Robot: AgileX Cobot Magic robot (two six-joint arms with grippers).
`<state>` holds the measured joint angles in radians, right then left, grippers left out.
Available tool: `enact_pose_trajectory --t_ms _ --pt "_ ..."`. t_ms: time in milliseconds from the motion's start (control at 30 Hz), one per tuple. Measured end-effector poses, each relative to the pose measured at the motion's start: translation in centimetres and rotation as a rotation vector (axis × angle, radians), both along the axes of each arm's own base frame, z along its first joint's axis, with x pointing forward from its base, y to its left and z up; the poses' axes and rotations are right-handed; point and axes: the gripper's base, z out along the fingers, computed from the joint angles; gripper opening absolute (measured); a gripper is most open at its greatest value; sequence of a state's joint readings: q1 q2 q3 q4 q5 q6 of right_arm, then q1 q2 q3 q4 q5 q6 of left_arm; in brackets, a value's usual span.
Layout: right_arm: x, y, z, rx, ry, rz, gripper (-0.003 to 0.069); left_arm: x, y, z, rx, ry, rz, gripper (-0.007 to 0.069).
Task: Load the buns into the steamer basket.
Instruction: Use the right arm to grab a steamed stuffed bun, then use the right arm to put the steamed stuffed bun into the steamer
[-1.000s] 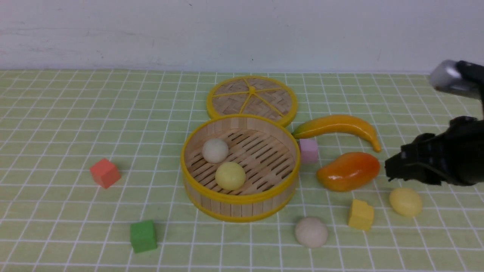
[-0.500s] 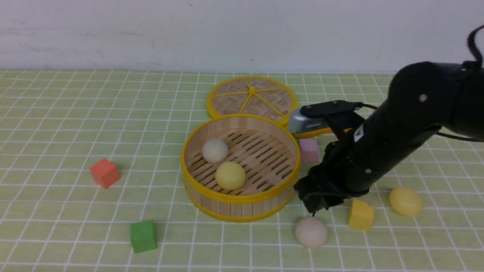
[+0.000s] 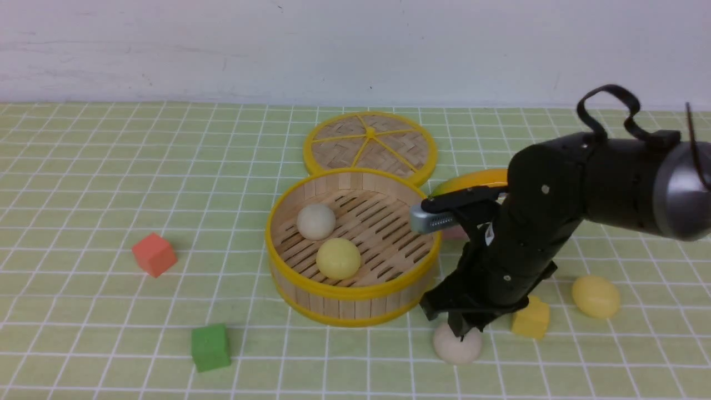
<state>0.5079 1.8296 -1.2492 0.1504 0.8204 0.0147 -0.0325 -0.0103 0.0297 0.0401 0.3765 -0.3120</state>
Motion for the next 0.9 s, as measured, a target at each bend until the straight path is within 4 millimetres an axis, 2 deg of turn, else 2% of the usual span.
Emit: enact_pose_trajectory --t_ms 200,333,467,500,533,567,600,767,900 --pt "0.5 0.2 -1.8 -0.018 0.028 -0.002 0.0239 0.0 0.0 0.0 0.0 0.0 0.0 0.0113" --pt "0.6 0.3 -2.0 -0.02 0.031 -0.002 0.0227 0.0 0.0 0.0 0.0 0.0 0.0 0.0116" --pt "0.5 0.3 -2.0 -0.022 0.036 -0.001 0.0144 0.0 0.0 0.0 0.0 0.0 0.0 0.0121" --pt "0.5 0.3 -2.0 -0.025 0.043 0.0 0.0078 0.0 0.0 0.0 0.0 0.0 0.0 0.0123" --pt "0.5 0.3 -2.0 -0.025 0.044 -0.001 0.007 0.0 0.0 0.0 0.0 0.0 0.0 0.0123" --pt "0.5 0.3 -1.9 -0.027 0.05 0.001 0.0025 0.0 0.0 0.0 0.0 0.0 0.0 0.0125" --pt "0.5 0.3 -1.7 -0.029 0.054 0.001 0.001 0.0 0.0 0.0 0.0 0.0 0.0 0.0126" --pt "0.8 0.5 -0.8 -0.027 0.059 0.005 0.0004 0.0 0.0 0.0 0.0 0.0 0.0 0.0128" --pt "1.1 0.7 1.8 -0.008 0.021 0.013 0.0004 0.0 0.0 0.0 0.0 0.0 0.0 0.0132"
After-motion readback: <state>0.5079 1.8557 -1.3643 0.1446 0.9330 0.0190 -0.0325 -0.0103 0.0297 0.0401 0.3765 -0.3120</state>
